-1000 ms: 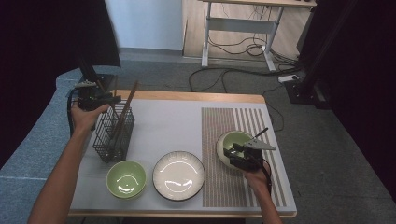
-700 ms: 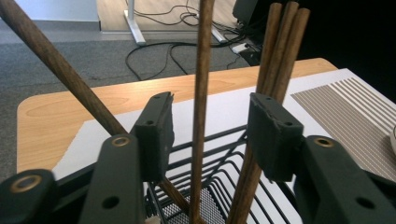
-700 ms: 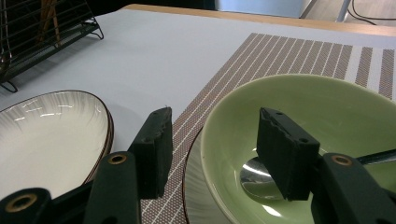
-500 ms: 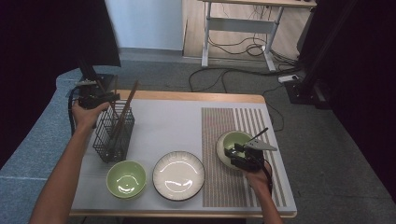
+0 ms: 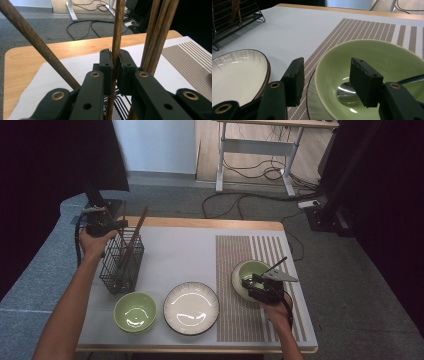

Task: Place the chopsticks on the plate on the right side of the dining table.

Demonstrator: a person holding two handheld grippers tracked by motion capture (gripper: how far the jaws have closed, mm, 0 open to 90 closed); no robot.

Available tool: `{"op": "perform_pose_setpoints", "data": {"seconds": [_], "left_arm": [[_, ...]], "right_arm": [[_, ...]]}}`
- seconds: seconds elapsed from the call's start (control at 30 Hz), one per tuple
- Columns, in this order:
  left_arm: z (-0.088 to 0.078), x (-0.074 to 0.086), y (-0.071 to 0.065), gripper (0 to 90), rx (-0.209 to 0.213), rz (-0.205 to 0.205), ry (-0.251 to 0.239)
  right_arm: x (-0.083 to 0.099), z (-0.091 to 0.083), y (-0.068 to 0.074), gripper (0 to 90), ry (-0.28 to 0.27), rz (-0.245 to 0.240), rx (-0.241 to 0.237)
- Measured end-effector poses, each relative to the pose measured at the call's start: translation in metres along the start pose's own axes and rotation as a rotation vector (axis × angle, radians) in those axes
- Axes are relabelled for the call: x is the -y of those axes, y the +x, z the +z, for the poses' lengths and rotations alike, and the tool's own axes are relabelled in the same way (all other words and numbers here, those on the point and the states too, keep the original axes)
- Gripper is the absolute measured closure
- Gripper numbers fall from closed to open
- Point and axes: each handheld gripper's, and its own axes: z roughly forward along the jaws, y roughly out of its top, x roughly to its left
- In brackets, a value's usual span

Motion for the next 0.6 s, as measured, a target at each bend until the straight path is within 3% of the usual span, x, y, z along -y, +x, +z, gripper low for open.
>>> {"op": "perform_pose_setpoints", "data": {"seconds": [0.23, 0.6], "left_arm": [[-0.010, -0.001, -0.003, 83.9, 0.006, 0.019, -0.017], [-0.048, -0.007, -0.019, 83.3, -0.004, 0.065, -0.084]], "right_arm": [[0.000, -0.001, -0.001, 45.7, -0.005, 0.005, -0.001], [-0.001, -0.001, 0.000, 45.5, -0.007, -0.001, -0.008]]}}
